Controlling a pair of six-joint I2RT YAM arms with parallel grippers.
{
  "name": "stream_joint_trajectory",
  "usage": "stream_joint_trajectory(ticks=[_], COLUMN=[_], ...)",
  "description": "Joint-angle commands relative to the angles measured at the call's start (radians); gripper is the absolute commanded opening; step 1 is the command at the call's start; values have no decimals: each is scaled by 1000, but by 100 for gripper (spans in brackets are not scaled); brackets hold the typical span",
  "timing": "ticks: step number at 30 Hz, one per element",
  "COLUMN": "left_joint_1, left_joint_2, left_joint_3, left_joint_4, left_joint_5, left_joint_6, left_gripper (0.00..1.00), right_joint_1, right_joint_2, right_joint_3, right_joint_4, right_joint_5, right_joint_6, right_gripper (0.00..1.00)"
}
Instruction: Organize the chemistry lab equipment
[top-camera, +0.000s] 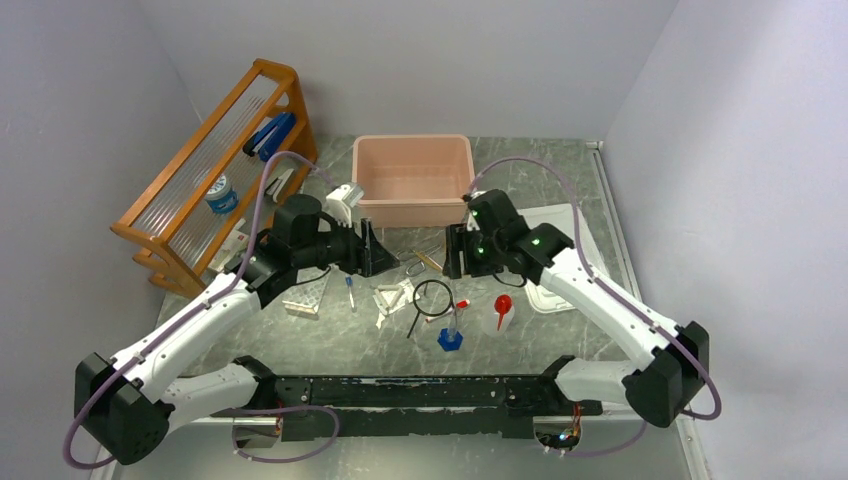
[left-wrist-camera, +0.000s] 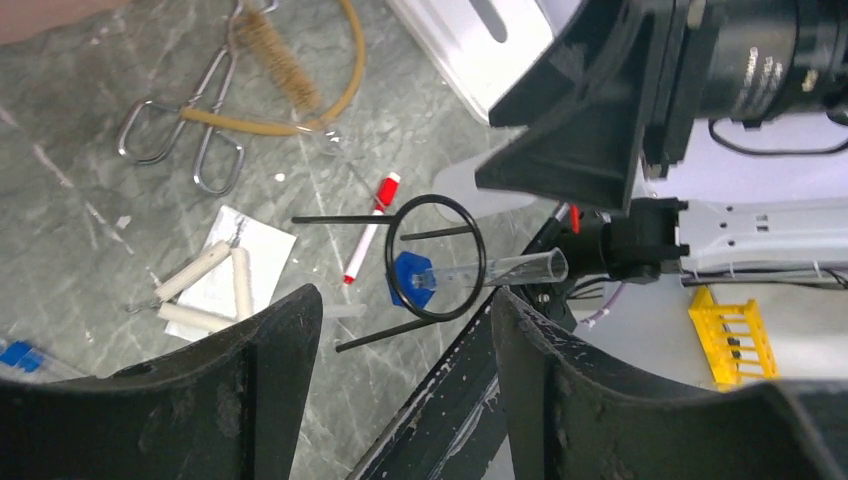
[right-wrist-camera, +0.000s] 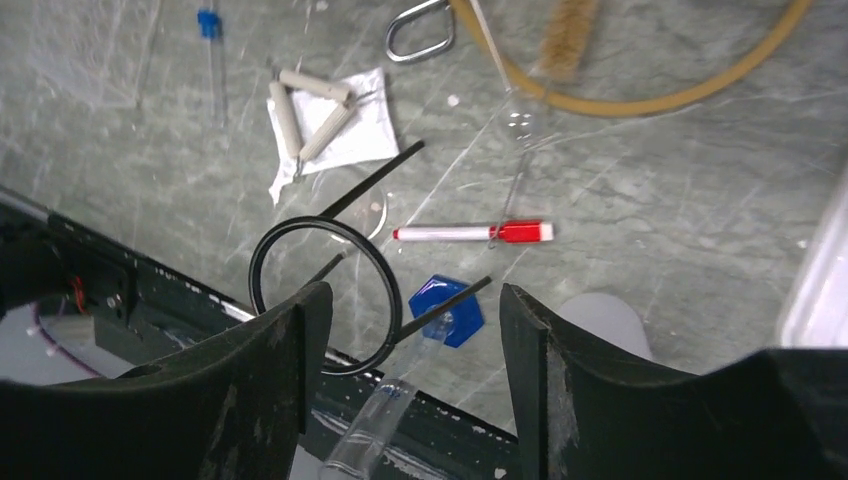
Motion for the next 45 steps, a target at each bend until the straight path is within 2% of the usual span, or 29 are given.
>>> stream_joint_trajectory(ticks=[1,4,12,20,30,38,45], left_joint_1=[-5,-5,-5,-5,-5,-5,-5], left_joint_2=[-9,10,25,17,-6,-60,-103], left_joint_3=[-26,-49,-48,-74,-53,-29,5], left_joint_4=[50,77,52,54,31,-4,-42], left_joint_5=[-72,-79,-136,-158,-212,-344,-483], left_joint_6=[-37,-52,-17,-10,0,-14,-38], left_gripper=[66,64,61,60,59,58,58], right_joint_1=[61,100,170,211,219,218,216], right_joint_2=[52,112,267,320,245,181,166], right_joint_3=[9,15,64,97,188,309,430], right_joint_4=[5,7,3,-35,-111,-123,-107], right_joint_5=[-49,-46,80,132,125,58,87], right_joint_6=[-65,-88,-126,-230,-263,-240,-217], right_gripper=[64,59,35,1,0,0,0])
